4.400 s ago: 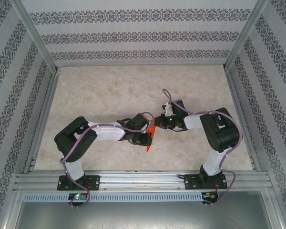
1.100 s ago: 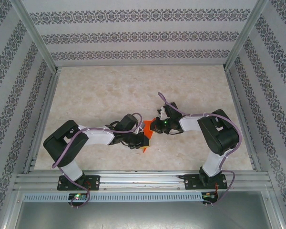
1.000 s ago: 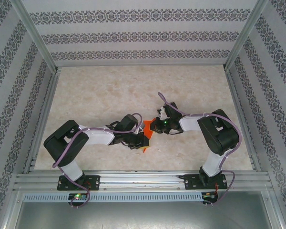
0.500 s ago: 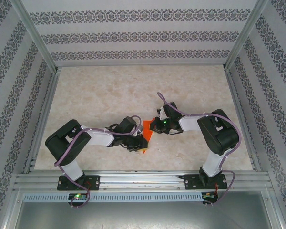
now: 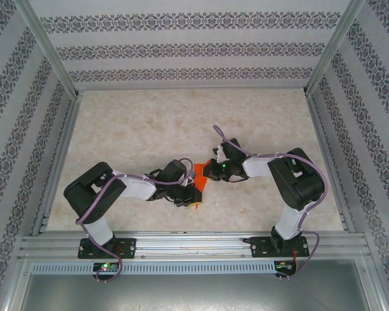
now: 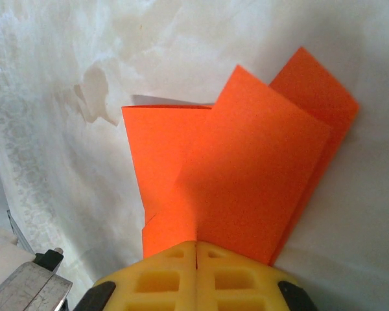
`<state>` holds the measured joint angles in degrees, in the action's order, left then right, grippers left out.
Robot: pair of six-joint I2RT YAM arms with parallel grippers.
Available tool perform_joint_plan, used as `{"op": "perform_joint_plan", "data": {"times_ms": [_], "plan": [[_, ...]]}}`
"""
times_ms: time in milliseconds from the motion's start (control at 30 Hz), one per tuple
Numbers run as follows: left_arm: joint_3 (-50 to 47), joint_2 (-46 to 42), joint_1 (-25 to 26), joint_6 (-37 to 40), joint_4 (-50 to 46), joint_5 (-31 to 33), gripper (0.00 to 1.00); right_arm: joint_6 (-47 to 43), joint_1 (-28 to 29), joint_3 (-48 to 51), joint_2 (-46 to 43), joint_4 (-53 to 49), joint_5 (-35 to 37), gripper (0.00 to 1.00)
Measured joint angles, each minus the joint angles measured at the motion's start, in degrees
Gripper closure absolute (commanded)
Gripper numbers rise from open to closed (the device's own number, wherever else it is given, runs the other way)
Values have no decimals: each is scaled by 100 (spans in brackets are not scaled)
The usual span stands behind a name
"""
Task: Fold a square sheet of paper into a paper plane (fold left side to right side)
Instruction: Fold the wing for the fifth time at the center of the table.
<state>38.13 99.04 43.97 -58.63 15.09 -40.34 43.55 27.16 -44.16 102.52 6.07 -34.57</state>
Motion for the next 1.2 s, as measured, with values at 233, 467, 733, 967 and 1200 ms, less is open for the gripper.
{"op": "perform_joint_plan", "data": {"times_ms": [233, 467, 733, 967, 1200], "plan": [[15, 63, 33, 0, 57, 11, 84, -20, 0, -7, 0, -9, 0, 100], [101, 66, 160, 9, -59, 208, 84, -24, 2, -31, 4, -55, 4, 100], [155, 59, 369, 31, -129, 492, 84, -42, 11, -39, 7, -74, 15, 100], [111, 22, 485, 28, -61, 664, 84, -42, 11, -76, 17, -140, 20, 100], [-92, -101, 568, 4, 146, 798, 84, -42, 31, -85, 17, -179, 15, 100]]}}
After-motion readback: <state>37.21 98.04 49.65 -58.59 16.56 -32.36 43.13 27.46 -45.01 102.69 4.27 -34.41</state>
